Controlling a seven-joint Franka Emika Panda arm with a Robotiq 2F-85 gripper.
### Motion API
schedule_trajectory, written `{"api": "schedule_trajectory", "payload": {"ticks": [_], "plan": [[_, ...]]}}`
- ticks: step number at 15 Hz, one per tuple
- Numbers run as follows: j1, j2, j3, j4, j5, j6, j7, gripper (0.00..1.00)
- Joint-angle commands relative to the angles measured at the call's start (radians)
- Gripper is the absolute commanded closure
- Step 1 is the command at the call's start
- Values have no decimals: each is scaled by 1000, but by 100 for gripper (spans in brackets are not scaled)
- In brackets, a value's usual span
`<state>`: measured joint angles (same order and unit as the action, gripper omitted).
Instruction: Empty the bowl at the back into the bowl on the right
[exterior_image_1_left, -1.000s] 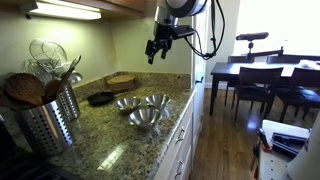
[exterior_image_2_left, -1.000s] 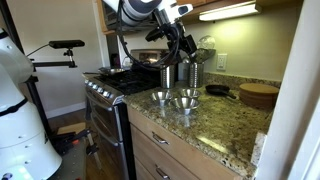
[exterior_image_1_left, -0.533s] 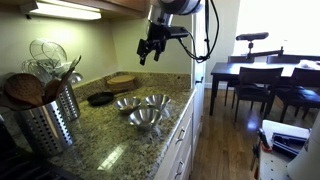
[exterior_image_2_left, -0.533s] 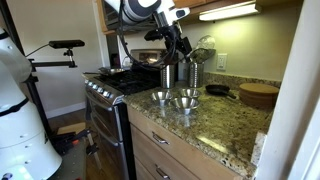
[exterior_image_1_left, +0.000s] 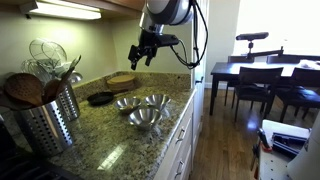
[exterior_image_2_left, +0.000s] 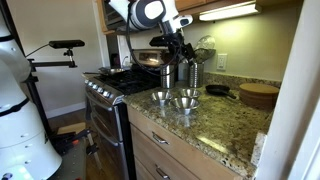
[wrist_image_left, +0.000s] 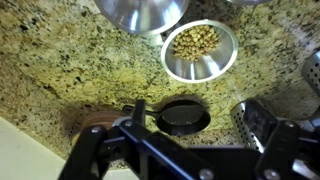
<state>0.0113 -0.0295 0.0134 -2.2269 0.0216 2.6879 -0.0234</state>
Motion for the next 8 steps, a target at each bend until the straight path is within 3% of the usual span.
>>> {"api": "schedule_trajectory", "payload": {"ticks": [1, 8], "plan": [[4, 76, 3, 57, -6, 50, -73, 0], [-19, 202, 11, 159, 4, 30, -209, 0]]}}
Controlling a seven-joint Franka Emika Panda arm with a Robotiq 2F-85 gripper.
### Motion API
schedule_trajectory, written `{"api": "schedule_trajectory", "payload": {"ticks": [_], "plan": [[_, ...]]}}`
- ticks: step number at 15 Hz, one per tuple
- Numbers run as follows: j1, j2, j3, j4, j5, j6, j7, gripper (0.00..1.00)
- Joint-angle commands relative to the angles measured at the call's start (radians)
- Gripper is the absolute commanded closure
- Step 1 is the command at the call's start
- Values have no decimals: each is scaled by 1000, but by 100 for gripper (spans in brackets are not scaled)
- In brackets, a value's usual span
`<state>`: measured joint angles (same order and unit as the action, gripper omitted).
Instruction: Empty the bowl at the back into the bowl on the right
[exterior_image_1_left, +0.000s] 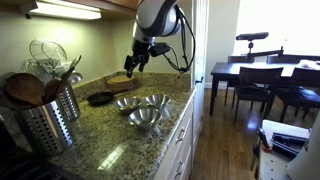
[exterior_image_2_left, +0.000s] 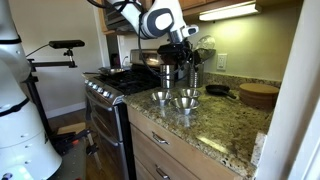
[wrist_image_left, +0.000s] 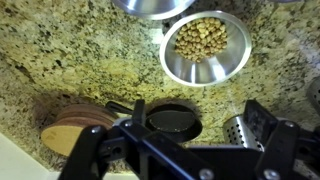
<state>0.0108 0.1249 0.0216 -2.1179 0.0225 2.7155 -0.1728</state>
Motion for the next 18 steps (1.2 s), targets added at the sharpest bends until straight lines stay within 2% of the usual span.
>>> {"api": "schedule_trajectory", "payload": {"ticks": [1, 5, 10, 13, 18], "plan": [[-26, 61, 1, 64, 3, 0, -75, 0], [-69, 114, 9, 123, 29, -28, -146, 0], [-137, 191, 66, 193, 161, -85, -274, 0], [-158, 231, 85, 247, 198, -170, -307, 0], [-165, 286, 85, 339, 200, -320, -320, 0]]}}
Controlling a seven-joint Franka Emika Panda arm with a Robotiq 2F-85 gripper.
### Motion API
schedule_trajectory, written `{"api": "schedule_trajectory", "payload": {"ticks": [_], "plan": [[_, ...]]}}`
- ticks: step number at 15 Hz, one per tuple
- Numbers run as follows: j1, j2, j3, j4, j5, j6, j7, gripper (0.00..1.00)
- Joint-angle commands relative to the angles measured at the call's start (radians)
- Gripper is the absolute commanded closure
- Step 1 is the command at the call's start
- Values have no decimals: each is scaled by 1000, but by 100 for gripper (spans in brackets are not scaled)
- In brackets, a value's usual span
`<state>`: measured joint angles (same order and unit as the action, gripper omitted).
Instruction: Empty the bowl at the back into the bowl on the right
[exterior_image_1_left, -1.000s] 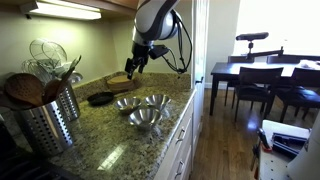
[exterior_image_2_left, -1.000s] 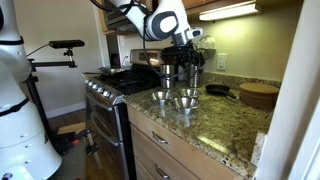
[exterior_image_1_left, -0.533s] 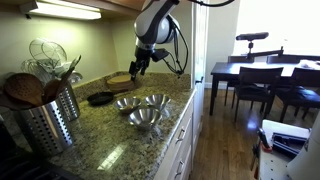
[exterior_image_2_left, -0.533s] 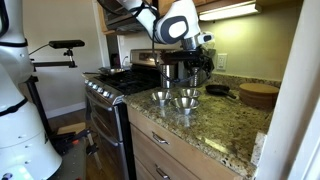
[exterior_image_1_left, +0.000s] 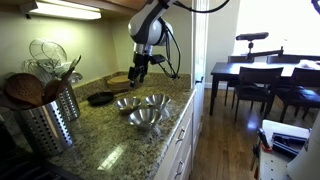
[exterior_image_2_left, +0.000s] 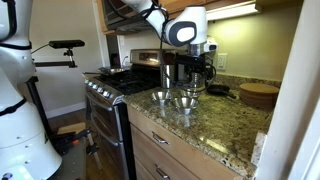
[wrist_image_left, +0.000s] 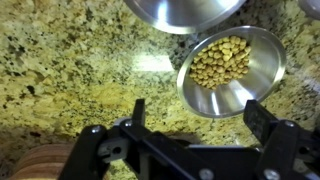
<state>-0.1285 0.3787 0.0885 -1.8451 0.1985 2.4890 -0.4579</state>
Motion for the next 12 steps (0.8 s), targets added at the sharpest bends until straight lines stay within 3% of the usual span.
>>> {"api": "schedule_trajectory", "payload": {"ticks": [1, 6, 12], "plan": [[-26, 40, 17, 81, 23, -120, -35, 0], [-20, 88, 18, 150, 23, -200, -30, 0], [-19, 141, 29, 199, 21, -211, -26, 0]]}}
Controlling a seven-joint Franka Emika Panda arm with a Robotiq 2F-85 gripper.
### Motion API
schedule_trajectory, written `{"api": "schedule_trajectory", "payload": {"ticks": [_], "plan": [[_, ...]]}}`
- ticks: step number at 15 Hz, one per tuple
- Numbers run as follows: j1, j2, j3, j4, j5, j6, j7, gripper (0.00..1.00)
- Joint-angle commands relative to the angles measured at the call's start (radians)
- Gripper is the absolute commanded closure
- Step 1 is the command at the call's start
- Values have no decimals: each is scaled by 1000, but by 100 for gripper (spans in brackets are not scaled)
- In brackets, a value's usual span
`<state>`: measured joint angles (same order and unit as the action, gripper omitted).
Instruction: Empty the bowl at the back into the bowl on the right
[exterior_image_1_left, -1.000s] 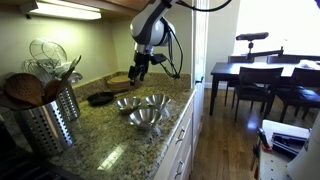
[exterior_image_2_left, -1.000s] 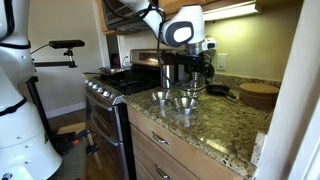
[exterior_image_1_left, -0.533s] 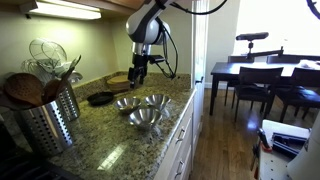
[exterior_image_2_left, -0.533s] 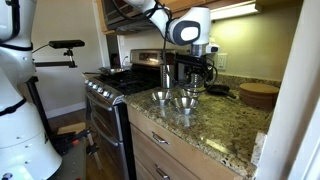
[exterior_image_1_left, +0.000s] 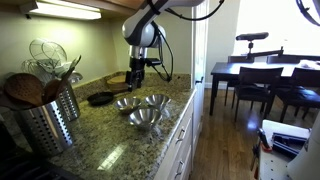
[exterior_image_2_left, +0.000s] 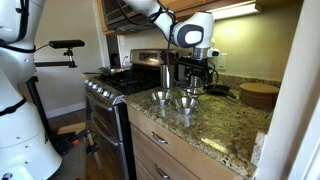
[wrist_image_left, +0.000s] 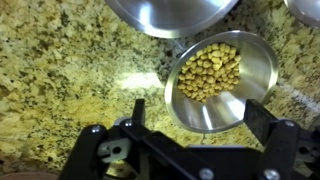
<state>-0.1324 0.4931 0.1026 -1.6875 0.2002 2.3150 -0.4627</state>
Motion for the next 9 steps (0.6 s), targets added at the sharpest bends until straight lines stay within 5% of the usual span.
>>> {"api": "schedule_trajectory", "payload": {"ticks": [1, 9], "plan": [[-16, 33, 16, 48, 20, -37, -21, 0], [-17, 87, 25, 76, 16, -30, -16, 0]]}}
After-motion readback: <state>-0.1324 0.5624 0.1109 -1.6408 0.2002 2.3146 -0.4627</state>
